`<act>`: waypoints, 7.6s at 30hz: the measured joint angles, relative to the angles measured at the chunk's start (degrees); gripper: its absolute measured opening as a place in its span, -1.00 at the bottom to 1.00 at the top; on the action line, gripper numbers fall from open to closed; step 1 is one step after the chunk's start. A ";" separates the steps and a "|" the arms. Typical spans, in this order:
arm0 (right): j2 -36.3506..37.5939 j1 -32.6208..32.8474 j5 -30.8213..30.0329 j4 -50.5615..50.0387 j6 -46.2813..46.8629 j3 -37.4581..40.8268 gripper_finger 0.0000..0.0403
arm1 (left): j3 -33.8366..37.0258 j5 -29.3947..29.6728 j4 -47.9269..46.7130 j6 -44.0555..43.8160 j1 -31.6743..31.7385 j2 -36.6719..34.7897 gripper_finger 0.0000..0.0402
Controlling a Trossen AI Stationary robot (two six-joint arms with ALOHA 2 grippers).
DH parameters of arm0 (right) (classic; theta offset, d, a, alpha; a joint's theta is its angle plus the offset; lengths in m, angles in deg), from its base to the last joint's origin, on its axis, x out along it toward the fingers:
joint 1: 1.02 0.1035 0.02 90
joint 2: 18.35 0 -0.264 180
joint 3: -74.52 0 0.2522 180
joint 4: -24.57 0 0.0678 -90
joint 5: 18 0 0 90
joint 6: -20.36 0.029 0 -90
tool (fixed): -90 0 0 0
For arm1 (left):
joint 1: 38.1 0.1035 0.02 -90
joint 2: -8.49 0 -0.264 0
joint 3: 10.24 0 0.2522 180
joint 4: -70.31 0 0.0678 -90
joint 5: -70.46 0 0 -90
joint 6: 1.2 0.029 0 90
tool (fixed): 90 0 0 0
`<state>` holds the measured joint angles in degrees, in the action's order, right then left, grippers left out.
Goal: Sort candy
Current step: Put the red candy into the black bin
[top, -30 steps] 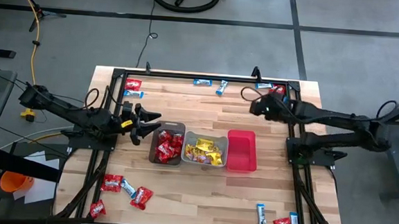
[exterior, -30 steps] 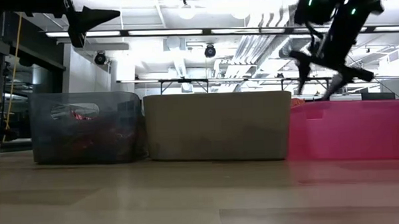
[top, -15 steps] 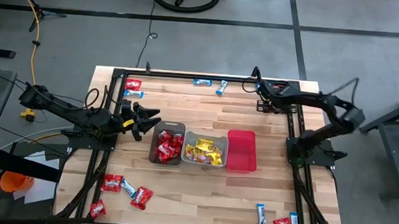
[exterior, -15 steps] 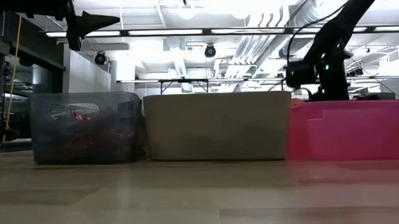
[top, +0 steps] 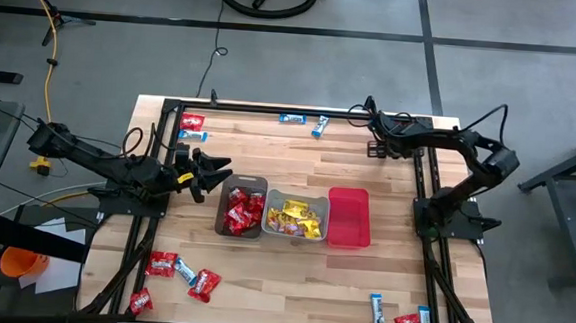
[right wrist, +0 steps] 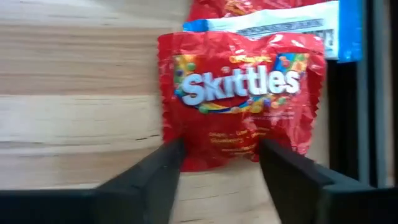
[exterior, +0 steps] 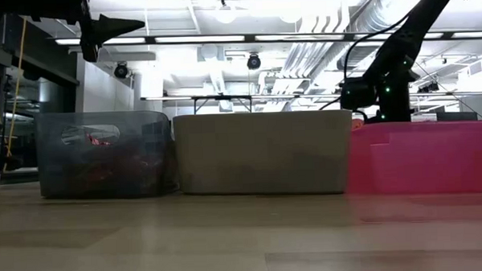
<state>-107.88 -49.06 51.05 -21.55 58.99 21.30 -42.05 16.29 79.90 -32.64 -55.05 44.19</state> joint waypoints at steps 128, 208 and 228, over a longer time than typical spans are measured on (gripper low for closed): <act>34.19 63.97 -2.33 23.04 4.45 0.46 0.30 | -0.02 -1.83 -4.63 1.67 0.04 -7.21 0.21; 37.39 63.70 -2.49 20.80 -1.14 2.14 0.30 | -37.95 -38.69 -56.35 -63.05 -31.09 64.79 0.14; 37.40 63.70 -2.45 19.71 -1.15 2.14 0.30 | -42.05 -25.75 -58.55 -37.16 -30.79 45.34 -0.95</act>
<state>-70.48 14.64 48.60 -1.83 57.84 23.44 -84.10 -9.45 21.35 -69.80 -85.84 89.53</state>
